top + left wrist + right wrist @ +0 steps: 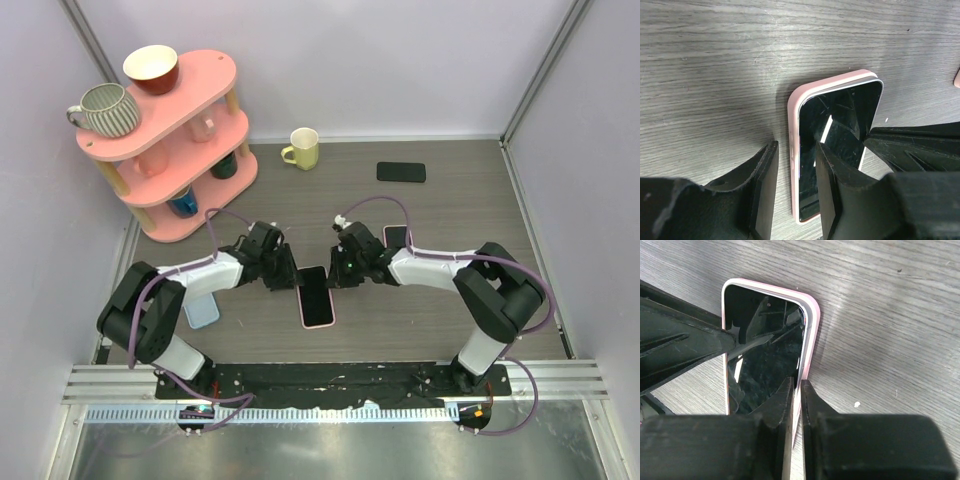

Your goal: Put the phone into the phone case

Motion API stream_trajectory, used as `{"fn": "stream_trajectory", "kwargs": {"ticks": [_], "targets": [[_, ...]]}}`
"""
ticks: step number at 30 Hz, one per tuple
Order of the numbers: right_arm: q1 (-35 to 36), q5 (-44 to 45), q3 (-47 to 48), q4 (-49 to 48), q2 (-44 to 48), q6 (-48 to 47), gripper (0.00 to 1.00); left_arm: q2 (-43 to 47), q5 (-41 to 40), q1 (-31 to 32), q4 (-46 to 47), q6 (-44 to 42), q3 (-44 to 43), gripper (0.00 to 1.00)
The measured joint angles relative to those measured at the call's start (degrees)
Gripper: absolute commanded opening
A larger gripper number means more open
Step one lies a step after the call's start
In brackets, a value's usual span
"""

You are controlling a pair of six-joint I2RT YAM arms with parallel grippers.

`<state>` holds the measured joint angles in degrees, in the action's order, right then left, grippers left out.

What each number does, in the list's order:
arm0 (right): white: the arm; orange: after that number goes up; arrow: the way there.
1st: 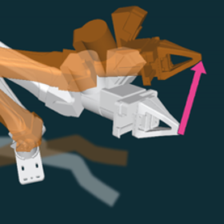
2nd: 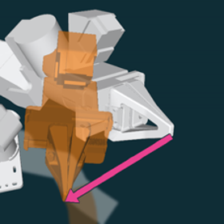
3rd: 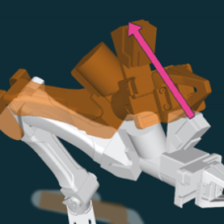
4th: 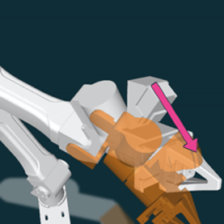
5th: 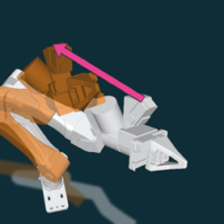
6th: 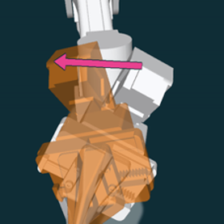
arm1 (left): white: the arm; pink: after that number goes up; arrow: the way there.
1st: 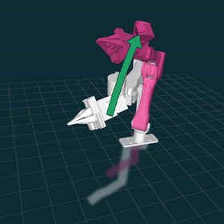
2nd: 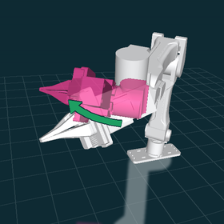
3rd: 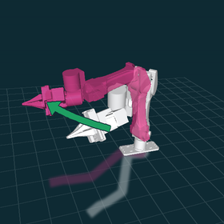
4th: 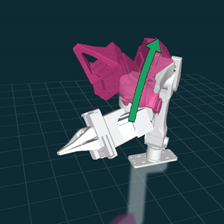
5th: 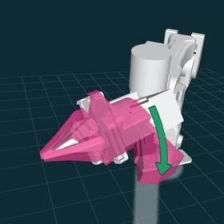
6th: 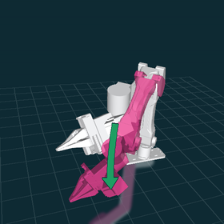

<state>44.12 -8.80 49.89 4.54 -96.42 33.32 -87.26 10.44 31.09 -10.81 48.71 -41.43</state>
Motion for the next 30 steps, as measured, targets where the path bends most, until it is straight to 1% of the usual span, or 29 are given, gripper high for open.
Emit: {"fn": "stream_trajectory", "kwargs": {"ticks": [4, 7, 8, 10, 11, 14, 20, 24, 30], "targets": [[-0.3, -0.5, -1.1, -1.9, 0.2, 0.2, 0.07, -0.7, 0.3, 0.0, 0.5, 0.0, -0.3, 0.37], [-0.4, -1.1, -2.5, -4.2, 0.6, 0.4, 0.17, -1.2, 0.8, 0.0, 1.2, 0.1, -0.5, 0.36], [-0.5, -1.3, -2.9, -4.9, 0.7, 0.4, 0.25, -1.2, 1.0, 0.0, 1.4, 0.1, -0.5, 0.35], [-0.5, -1.5, -3.7, -6.1, 1.1, 0.6, 0.33, -1.4, 1.2, 0.0, 1.6, 0.2, -0.5, 0.34], [-0.6, -1.4, -4.2, -6.7, 1.2, 0.5, 0.39, -1.4, 1.3, 0.0, 1.7, 0.2, -0.5, 0.34], [-1.3, -1.5, -6.0, -8.1, 2.0, 0.8, 0.46, -1.4, 1.4, 0.0, 1.8, 0.1, -0.5, 0.32], [-1.7, -4.0, -7.4, -9.4, 3.0, 0.6, 0.49, -1.4, 3.3, -0.8, 3.5, 0.6, 0.7, 0.25], [-1.7, -6.9, -7.5, -12.0, 1.7, 1.3, 0.52, -1.0, 5.5, -1.5, 8.0, 2.3, 3.3, 0.21], [-1.9, -9.2, -7.5, -13.8, 0.9, 3.2, 0.56, -0.3, 8.1, -2.8, 15.0, 5.4, 7.5, 0.18]]}}
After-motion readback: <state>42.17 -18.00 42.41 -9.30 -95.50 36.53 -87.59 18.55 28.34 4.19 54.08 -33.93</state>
